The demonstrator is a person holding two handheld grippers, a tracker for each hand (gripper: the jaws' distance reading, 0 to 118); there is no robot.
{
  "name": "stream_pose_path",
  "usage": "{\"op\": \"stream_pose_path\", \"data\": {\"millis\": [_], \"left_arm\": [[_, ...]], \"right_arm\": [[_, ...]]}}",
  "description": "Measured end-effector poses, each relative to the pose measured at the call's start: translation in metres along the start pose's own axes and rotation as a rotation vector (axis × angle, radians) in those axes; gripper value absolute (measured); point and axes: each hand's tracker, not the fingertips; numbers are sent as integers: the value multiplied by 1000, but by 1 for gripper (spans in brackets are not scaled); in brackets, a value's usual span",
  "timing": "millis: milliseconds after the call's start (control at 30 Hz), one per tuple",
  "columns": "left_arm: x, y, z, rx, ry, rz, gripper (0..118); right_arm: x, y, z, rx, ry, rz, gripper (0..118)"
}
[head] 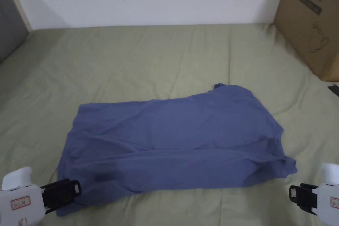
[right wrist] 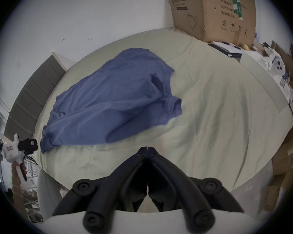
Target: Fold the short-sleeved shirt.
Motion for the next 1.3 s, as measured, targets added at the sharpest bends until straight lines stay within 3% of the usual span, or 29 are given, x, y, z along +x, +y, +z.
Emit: {"op": "stream_pose_path", "data": {"millis": [133, 167, 200, 267, 300, 367, 400, 533, 600, 667, 800, 833, 933, 1100, 1300], "left_arm": [[0, -12, -44, -118, 100, -30, 101], [5, -16, -46, -97, 154, -62, 95], [11, -16, -42, -69, 213, -81, 82], [15, -8, -32, -58, 175, -64, 62], [15, -5, -31, -53, 180, -58, 39], [10, 3, -32, -63, 142, -19, 13], [10, 6, -33, -72, 121, -5, 4], [12, 11, -37, -66, 150, -48, 3], [13, 13, -36, -68, 151, -66, 3], [20, 20, -28, -67, 147, -73, 3], [19, 28, -22, -57, 133, -99, 3], [20, 30, -20, -50, 135, -115, 3], [20, 31, -19, -44, 139, -144, 3], [11, 33, -6, -49, 127, -146, 3], [-1, 10, 9, -85, 164, -186, 3]], "right_arm": [[6, -2, 6, 17, -13, -32, 0], [9, 0, 6, 21, -16, -39, 0], [10, 3, 3, 27, -22, -49, 0], [15, 10, -1, 40, -23, -65, 3], [17, 15, -5, 38, -21, -80, 27], [17, 33, -27, -7, -26, -99, 96], [18, 38, -36, -19, -47, -95, 112], [6, 52, -76, -92, -190, 64, 94], [4, 55, -101, -143, -184, 105, 82], [-4, 60, -104, -131, -191, 110, 79], [-16, 71, -95, -118, -112, 206, 11], [-21, 74, -96, -121, -78, 209, 11], [-33, 75, -88, -119, -116, 231, 8], [-18, 62, -56, -100, -104, 196, 7], [4, 7, -8, -149, -32, 2, 7]]}}
